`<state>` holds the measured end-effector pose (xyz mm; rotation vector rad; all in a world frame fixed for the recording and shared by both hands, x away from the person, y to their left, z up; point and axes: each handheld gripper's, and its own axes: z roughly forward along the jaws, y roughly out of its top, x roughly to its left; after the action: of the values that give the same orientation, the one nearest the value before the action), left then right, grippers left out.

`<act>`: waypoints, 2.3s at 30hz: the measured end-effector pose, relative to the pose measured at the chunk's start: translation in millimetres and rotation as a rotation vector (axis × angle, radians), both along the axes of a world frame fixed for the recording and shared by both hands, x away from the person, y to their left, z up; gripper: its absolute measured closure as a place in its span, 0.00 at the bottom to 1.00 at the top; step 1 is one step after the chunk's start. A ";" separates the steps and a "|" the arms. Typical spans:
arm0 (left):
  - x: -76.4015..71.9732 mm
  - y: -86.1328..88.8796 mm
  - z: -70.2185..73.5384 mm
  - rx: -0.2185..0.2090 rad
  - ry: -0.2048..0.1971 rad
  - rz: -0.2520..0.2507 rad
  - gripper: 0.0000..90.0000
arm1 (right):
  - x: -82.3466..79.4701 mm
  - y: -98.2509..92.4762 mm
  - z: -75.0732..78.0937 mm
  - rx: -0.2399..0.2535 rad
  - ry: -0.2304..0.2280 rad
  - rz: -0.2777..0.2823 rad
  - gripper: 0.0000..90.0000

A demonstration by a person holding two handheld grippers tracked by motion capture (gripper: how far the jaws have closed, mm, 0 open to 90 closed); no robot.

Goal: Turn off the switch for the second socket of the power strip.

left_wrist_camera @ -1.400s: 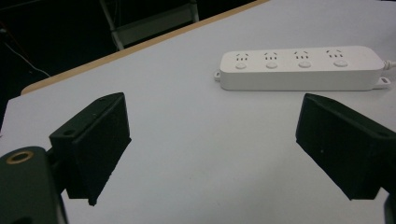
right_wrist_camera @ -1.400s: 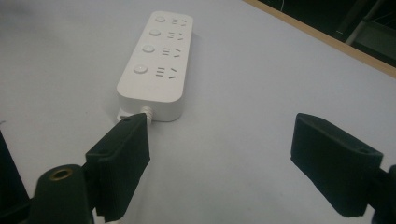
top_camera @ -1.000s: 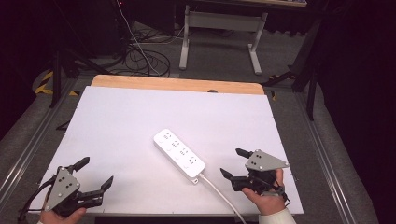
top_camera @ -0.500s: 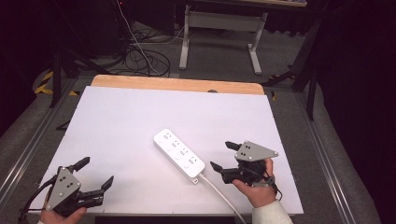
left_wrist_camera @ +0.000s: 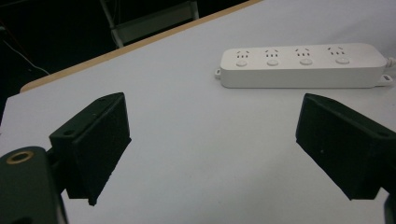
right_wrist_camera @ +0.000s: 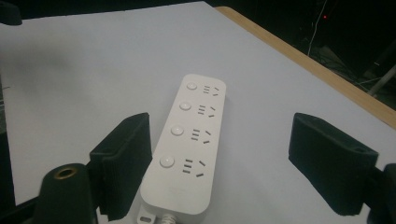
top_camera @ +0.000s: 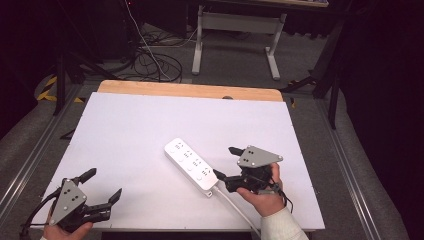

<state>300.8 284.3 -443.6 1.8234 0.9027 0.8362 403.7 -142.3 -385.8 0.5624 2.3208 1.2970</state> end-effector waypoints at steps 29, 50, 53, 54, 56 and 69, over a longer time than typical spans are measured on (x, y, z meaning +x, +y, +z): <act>1.2 -1.2 -0.7 0.019 0.006 -0.009 0.12 | 9.8 33.4 0.0 -0.025 0.018 0.040 0.55; 1.2 -1.2 -0.9 0.023 0.004 -0.008 0.12 | 28.6 55.0 -15.8 -0.040 0.117 0.077 1.00; 1.3 -1.2 -0.9 0.022 0.004 -0.007 0.12 | 30.3 56.5 -17.8 -0.037 0.120 0.070 1.00; 1.2 -1.6 -1.2 0.016 0.007 -0.007 0.12 | 31.3 57.4 -19.0 -0.033 0.128 0.068 1.00; 1.3 -1.7 -1.3 0.017 0.008 -0.007 0.12 | 33.6 60.6 -22.5 -0.029 0.132 0.062 1.00; 1.7 -1.2 -1.1 0.022 0.006 -0.008 0.12 | 46.8 74.0 -46.0 -0.045 0.167 0.050 1.00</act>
<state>302.4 283.2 -444.7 1.8485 0.8925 0.8391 450.5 -68.3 -431.8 0.6231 2.5077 1.2593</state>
